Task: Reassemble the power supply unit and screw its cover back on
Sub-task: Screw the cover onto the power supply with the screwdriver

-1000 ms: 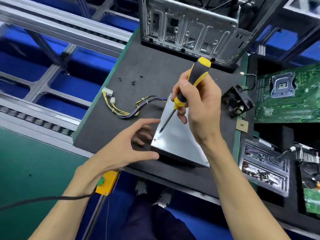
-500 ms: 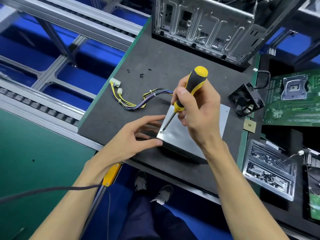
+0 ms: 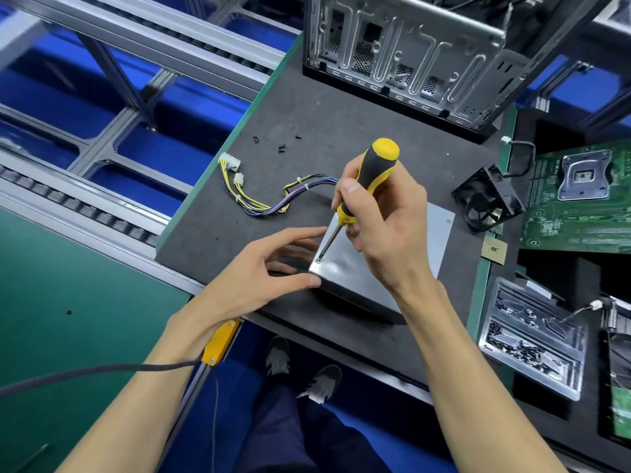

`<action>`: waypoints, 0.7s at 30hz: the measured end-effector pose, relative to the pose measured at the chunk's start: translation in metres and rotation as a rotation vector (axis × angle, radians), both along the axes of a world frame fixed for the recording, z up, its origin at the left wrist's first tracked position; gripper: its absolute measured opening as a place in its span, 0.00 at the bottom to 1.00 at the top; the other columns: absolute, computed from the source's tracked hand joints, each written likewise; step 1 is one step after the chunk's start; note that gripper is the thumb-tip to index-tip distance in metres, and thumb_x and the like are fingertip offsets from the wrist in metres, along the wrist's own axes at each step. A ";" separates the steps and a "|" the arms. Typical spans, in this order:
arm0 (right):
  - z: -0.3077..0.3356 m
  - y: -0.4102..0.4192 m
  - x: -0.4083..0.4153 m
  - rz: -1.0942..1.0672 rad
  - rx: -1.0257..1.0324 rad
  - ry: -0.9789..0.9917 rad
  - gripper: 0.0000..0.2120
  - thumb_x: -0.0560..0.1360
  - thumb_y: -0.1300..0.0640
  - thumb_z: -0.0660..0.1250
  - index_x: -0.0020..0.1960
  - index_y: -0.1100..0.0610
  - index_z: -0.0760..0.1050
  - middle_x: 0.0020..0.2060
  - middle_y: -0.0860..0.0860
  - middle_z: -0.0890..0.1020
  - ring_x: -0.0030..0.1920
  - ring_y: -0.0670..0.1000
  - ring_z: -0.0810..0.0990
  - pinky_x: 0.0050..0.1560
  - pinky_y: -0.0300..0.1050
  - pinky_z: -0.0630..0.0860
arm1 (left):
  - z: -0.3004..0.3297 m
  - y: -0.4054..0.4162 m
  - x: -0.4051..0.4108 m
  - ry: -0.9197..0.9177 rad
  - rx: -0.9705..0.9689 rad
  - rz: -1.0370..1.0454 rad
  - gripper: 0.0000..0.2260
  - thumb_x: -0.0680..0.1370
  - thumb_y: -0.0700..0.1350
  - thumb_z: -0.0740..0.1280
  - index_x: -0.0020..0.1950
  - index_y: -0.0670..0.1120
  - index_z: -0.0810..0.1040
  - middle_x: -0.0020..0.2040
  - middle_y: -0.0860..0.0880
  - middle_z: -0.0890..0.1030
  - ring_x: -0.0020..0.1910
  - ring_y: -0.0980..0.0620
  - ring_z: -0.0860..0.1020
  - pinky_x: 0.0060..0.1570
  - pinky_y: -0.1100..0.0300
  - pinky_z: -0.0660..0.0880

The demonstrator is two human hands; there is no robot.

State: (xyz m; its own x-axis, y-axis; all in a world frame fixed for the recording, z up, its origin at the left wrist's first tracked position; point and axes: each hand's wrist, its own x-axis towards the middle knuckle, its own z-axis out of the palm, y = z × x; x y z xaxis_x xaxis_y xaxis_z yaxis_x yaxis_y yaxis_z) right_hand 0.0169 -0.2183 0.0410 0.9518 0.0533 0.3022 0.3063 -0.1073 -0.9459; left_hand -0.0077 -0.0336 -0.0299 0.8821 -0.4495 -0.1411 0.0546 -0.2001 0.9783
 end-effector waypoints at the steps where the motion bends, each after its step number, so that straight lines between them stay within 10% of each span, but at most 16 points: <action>1: 0.000 0.000 0.000 0.000 -0.007 -0.008 0.05 0.79 0.52 0.64 0.44 0.47 0.72 0.34 0.58 0.76 0.30 0.51 0.72 0.31 0.42 0.67 | 0.000 0.000 0.000 0.000 0.001 0.004 0.27 0.75 0.43 0.76 0.71 0.58 0.75 0.63 0.53 0.82 0.65 0.52 0.79 0.63 0.51 0.78; 10: 0.001 0.007 -0.006 0.054 -0.135 -0.113 0.15 0.79 0.54 0.67 0.43 0.67 0.71 0.33 0.61 0.73 0.29 0.61 0.70 0.26 0.52 0.68 | -0.001 0.001 -0.002 0.017 0.016 0.026 0.25 0.75 0.43 0.76 0.70 0.59 0.76 0.62 0.50 0.82 0.63 0.49 0.80 0.61 0.42 0.78; 16: 0.000 0.009 -0.005 0.085 -0.145 -0.134 0.14 0.78 0.55 0.68 0.42 0.64 0.70 0.32 0.62 0.71 0.29 0.60 0.68 0.26 0.54 0.66 | 0.029 0.008 0.001 -0.173 0.094 0.138 0.24 0.77 0.26 0.64 0.63 0.52 0.79 0.56 0.51 0.84 0.57 0.55 0.82 0.61 0.55 0.78; 21: -0.002 0.010 -0.014 0.089 -0.141 -0.145 0.09 0.80 0.54 0.67 0.44 0.57 0.71 0.35 0.57 0.71 0.34 0.56 0.69 0.32 0.52 0.67 | 0.092 -0.002 0.007 -0.431 -0.090 0.344 0.11 0.82 0.47 0.62 0.60 0.42 0.78 0.52 0.46 0.82 0.53 0.52 0.81 0.55 0.60 0.76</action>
